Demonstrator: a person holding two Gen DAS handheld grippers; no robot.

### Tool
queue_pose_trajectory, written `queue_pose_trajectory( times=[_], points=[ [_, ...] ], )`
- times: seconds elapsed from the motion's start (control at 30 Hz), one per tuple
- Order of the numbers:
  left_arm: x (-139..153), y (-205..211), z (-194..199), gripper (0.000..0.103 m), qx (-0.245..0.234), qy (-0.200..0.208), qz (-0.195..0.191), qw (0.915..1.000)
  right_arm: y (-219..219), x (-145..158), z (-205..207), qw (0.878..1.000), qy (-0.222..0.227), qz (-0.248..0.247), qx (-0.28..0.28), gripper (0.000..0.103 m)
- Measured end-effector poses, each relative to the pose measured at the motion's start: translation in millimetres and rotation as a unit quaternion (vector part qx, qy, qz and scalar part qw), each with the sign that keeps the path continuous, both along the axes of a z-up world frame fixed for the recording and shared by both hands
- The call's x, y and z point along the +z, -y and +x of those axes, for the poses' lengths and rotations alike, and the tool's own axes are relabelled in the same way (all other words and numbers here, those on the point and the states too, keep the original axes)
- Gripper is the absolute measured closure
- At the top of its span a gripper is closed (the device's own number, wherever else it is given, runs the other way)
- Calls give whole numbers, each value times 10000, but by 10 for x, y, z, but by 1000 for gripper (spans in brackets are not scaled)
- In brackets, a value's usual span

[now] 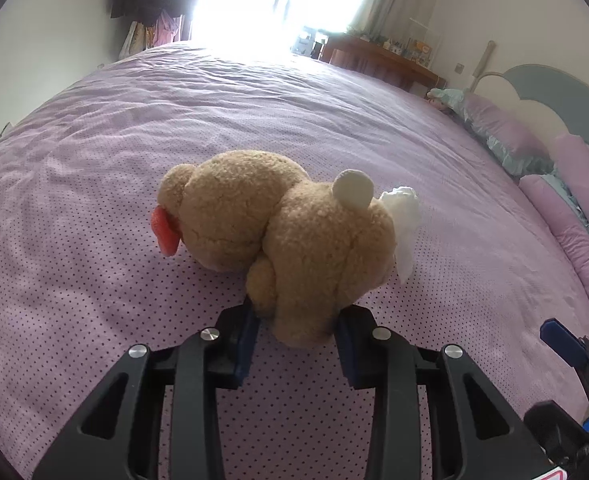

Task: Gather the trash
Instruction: 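Grasp the teddy bear with the left gripper while the right grasps the white tissue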

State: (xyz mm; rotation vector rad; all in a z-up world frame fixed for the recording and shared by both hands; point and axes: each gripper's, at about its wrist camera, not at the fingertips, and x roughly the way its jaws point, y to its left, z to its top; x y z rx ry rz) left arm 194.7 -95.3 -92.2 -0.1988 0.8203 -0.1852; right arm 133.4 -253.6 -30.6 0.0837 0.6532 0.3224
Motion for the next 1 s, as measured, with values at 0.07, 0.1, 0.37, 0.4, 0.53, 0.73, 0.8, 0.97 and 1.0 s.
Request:
queue_pose_trajectory(
  times=[0.07, 0.1, 0.37, 0.4, 0.53, 0.73, 0.8, 0.97, 1.0],
  points=[
    [14, -54, -28, 68, -28, 8, 14, 10000, -81, -3, 85, 10000, -9, -90, 28, 9],
    [16, -83, -37, 68, -56, 3, 15, 10000, -115, 1, 131, 9999, 4, -127, 29, 9],
    [-20, -303, -33, 68, -192, -146, -265, 9994, -261, -95, 734, 9991, -377, -168, -80, 13],
    [-29, -314, -34, 68, -202, -152, -300, 9992, -266, -120, 811, 9989, -436, -113, -105, 16],
    [-81, -347, -12, 68, -244, -215, -474, 9983, -246, -233, 1187, 9963, -796, 260, -187, 20],
    [-108, -355, 21, 68, -292, -219, -524, 9980, -188, -459, 1473, 9857, -1463, 817, -168, 72],
    [-119, -366, 28, 68, -313, -200, -527, 9979, -206, -423, 1371, 9881, -1331, 774, -31, 81],
    [-102, -420, -34, 69, -338, -80, -664, 9972, -263, -249, 942, 9930, -960, 549, 404, 83],
    [-82, -422, -59, 69, -349, -36, -657, 9972, -263, -220, 873, 9933, -926, 526, 455, 83]
  ],
)
